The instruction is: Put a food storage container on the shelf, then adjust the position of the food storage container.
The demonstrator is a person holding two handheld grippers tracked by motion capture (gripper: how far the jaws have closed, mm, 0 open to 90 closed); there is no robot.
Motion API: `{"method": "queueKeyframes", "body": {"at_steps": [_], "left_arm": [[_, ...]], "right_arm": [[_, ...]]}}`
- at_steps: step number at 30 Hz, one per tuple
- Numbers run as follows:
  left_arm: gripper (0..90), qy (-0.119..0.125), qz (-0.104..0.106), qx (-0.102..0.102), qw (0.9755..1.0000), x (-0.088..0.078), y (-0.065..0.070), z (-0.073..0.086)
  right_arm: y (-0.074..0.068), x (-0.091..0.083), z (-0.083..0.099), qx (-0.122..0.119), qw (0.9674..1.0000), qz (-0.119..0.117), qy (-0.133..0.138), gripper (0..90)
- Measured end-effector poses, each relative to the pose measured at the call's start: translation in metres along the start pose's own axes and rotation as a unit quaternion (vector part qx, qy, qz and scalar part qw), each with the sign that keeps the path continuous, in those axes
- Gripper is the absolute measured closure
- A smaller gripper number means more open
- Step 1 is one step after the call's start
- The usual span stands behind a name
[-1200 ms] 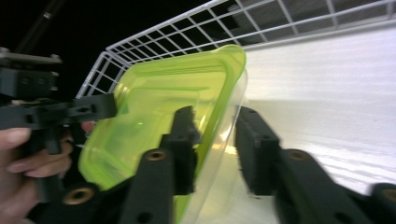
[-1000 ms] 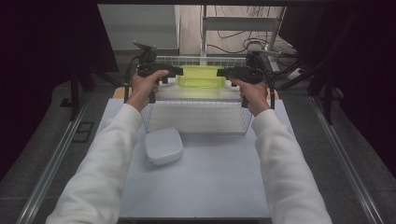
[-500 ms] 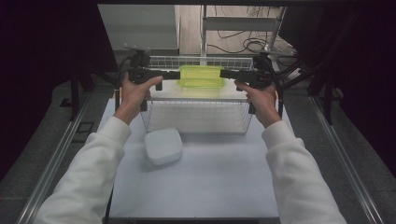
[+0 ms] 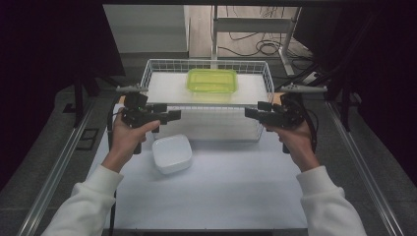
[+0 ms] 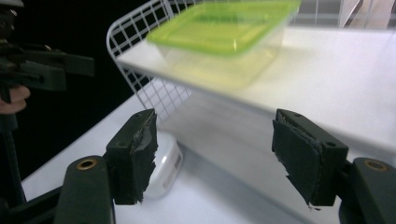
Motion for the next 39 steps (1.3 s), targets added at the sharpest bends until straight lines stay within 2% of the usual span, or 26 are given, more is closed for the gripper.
{"method": "queueKeyframes", "body": {"at_steps": [2, 3, 4, 5, 6, 7, 8, 9, 12, 13, 14, 20, 23, 27, 34, 39], "left_arm": [[27.0, -0.006, -0.004, 0.007, 1.0000, -0.002, 0.003, 0.016], [27.1, -0.006, -0.004, 0.007, 1.0000, -0.002, 0.003, 0.016], [27.3, -0.016, -0.007, 0.010, 0.9998, -0.004, 0.004, 0.035], [27.4, -0.016, -0.007, 0.010, 0.9998, -0.004, 0.004, 0.035], [27.4, -0.027, -0.010, 0.012, 0.9995, -0.005, 0.004, 0.049], [27.5, -0.027, -0.010, 0.012, 0.9995, -0.005, 0.004, 0.049], [27.5, -0.037, -0.008, 0.008, 0.9993, -0.005, 0.004, 0.064], [27.5, -0.041, -0.007, 0.005, 0.9991, -0.005, 0.004, 0.072], [27.7, -0.056, -0.009, 0.008, 0.9984, -0.006, 0.006, 0.088], [27.9, -0.056, -0.009, 0.008, 0.9984, -0.006, 0.006, 0.088], [27.9, -0.062, -0.013, 0.011, 0.9979, -0.007, 0.006, 0.096], [29.3, -0.087, -0.011, 0.005, 0.9962, -0.008, 0.004, 0.121], [30.0, -0.098, -0.012, 0.001, 0.9951, -0.007, 0.003, 0.130], [30.2, -0.101, -0.016, 0.000, 0.9947, -0.008, 0.002, 0.135], [29.8, -0.103, -0.020, -0.007, 0.9945, -0.009, 0.000, 0.138], [29.2, -0.104, -0.021, -0.005, 0.9943, -0.009, 0.001, 0.138]], "right_arm": [[-0.002, -0.004, 0.012, -0.002, 1.0000, 0.000, -0.003, 30.8], [-0.002, -0.004, 0.012, -0.002, 1.0000, 0.000, -0.003, 30.8], [-0.002, -0.008, 0.027, 0.000, 1.0000, 0.003, -0.001, 30.9], [-0.002, -0.008, 0.027, 0.000, 1.0000, 0.003, -0.001, 30.9], [-0.002, -0.010, 0.042, 0.003, 0.9999, 0.010, 0.001, 31.4], [-0.002, -0.010, 0.042, 0.003, 0.9999, 0.010, 0.001, 31.4], [-0.001, -0.013, 0.057, 0.006, 0.9999, 0.009, -0.003, 31.7], [-0.001, -0.014, 0.064, 0.007, 0.9999, 0.007, -0.006, 31.8], [0.000, -0.017, 0.085, 0.009, 0.9998, 0.006, -0.019, 32.0], [0.000, -0.017, 0.085, 0.009, 0.9998, 0.006, -0.019, 32.0], [0.001, -0.018, 0.096, 0.009, 0.9995, 0.006, -0.029, 32.1], [0.001, -0.018, 0.130, 0.013, 0.9981, -0.003, -0.060, 32.1], [0.001, -0.016, 0.139, 0.015, 0.9973, -0.008, -0.072, 32.1], [0.000, -0.014, 0.146, 0.015, 0.9965, -0.011, -0.082, 32.2], [0.001, -0.014, 0.150, 0.017, 0.9965, -0.012, -0.081, 32.1], [0.002, -0.015, 0.149, 0.017, 0.9967, -0.011, -0.078, 32.1]]}}
Point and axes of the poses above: each handheld gripper's, and its own axes: x roughly forward along the jaws, z roughly out of its underside, y roughly to its right, the point moved 2 cm from there along x, roughly forward along the jaws, and after that the axes turned 2 degrees about y, right-handed, at the moved point
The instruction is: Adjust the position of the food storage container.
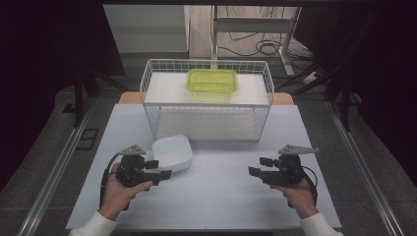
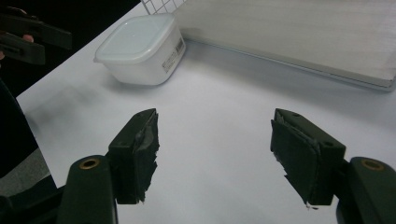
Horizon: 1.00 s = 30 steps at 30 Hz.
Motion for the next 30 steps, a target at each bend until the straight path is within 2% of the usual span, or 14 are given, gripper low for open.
{"method": "queueKeyframes", "body": {"at_steps": [6, 19, 30], "left_arm": [[29.2, 0.001, -0.008, 0.004, 1.0000, -0.001, -0.001, -0.003], [30.0, 0.004, -0.022, -0.011, 0.9997, -0.003, -0.015, -0.004], [32.2, 0.007, -0.024, -0.012, 0.9996, 0.001, -0.019, -0.012]], "right_arm": [[0.002, 0.001, 0.003, 0.003, 1.0000, 0.001, -0.003, 32.1], [0.006, 0.005, 0.007, 0.011, 0.9998, 0.005, -0.015, 32.1], [0.006, 0.007, 0.008, 0.013, 0.9997, 0.006, -0.020, 32.1]]}}
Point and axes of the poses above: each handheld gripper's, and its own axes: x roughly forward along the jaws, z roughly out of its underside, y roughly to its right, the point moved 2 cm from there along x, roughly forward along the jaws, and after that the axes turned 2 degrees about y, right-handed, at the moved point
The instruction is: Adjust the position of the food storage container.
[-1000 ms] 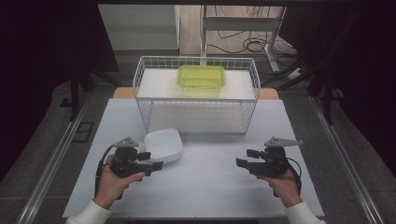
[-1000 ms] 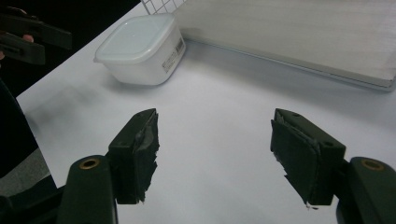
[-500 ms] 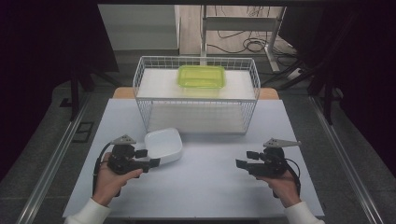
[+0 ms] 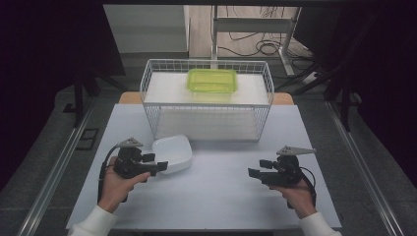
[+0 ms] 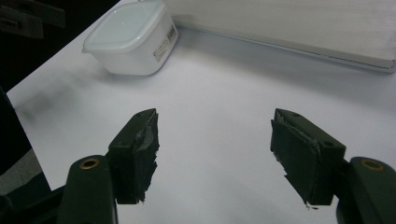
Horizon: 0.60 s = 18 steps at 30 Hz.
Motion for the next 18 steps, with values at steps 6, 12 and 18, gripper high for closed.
{"method": "queueKeyframes", "body": {"at_steps": [6, 12, 18], "left_arm": [[33.9, 0.001, -0.004, 0.007, 1.0000, 0.003, -0.002, -0.007], [42.7, 0.000, -0.030, -0.004, 0.9995, 0.008, -0.010, -0.016], [48.5, -0.008, -0.039, -0.001, 0.9992, 0.022, -0.016, -0.037]], "right_arm": [[-0.001, 0.002, 0.001, -0.001, 1.0000, 0.001, -0.001, 32.1], [0.000, 0.003, 0.001, 0.000, 1.0000, 0.003, 0.000, 32.1], [0.000, 0.004, 0.001, -0.001, 1.0000, 0.004, -0.001, 32.1]]}}
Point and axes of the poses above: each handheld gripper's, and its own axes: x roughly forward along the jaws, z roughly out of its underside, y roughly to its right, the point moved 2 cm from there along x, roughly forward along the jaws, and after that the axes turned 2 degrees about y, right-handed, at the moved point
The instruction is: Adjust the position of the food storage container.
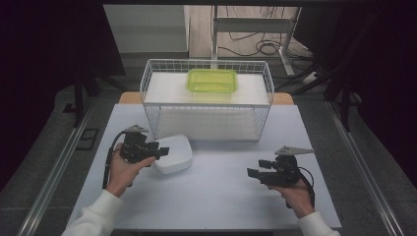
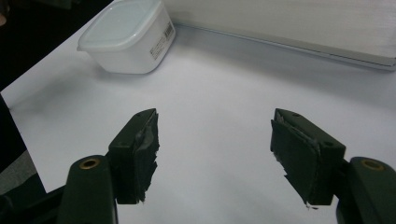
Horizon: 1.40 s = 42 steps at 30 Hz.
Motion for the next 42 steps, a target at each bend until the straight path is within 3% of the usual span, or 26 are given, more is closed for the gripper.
{"method": "queueKeyframes", "body": {"at_steps": [4, 11, 15, 21, 23, 24, 26, 29, 32, 39, 42], "left_arm": [[53.4, -0.008, -0.008, 0.010, 0.9999, 0.007, -0.005, -0.008], [80.1, -0.021, -0.019, 0.023, 0.9993, 0.021, -0.012, -0.022], [88.4, -0.024, -0.023, 0.036, 0.9988, 0.030, -0.013, -0.029], [89.9, -0.029, -0.053, 0.068, 0.9959, 0.051, -0.016, -0.040], [89.9, -0.028, -0.068, 0.090, 0.9932, 0.058, -0.017, -0.042], [89.9, -0.029, -0.077, 0.109, 0.9907, 0.061, -0.019, -0.043], [89.9, -0.028, -0.081, 0.113, 0.9899, 0.063, -0.019, -0.043], [89.9, -0.034, -0.093, 0.133, 0.9861, 0.069, -0.023, -0.044], [89.9, -0.036, -0.087, 0.135, 0.9863, 0.076, -0.028, -0.044], [89.9, -0.053, -0.086, 0.149, 0.9836, 0.087, -0.029, -0.043], [90.0, -0.053, -0.083, 0.145, 0.9845, 0.087, -0.029, -0.043]], "right_arm": [[0.000, 0.000, 0.000, -0.002, 1.0000, 0.001, -0.002, 32.1], [0.002, 0.000, 0.001, 0.001, 1.0000, 0.001, -0.004, 32.1], [0.002, 0.001, 0.001, 0.001, 1.0000, 0.002, -0.004, 32.1], [0.004, 0.001, 0.002, 0.004, 1.0000, 0.003, -0.006, 32.1], [0.004, 0.001, 0.002, 0.003, 1.0000, 0.004, -0.005, 32.1], [0.005, 0.001, 0.003, 0.003, 1.0000, 0.004, -0.005, 32.1], [0.005, 0.001, 0.003, 0.004, 1.0000, 0.005, -0.005, 32.1], [0.006, 0.002, 0.004, 0.004, 1.0000, 0.005, -0.008, 32.1], [0.007, 0.004, 0.004, 0.004, 0.9999, 0.005, -0.011, 32.1], [0.007, 0.003, 0.004, 0.013, 0.9999, -0.002, -0.005, 32.1], [0.006, 0.002, 0.004, 0.013, 0.9999, -0.003, -0.003, 32.1]]}}
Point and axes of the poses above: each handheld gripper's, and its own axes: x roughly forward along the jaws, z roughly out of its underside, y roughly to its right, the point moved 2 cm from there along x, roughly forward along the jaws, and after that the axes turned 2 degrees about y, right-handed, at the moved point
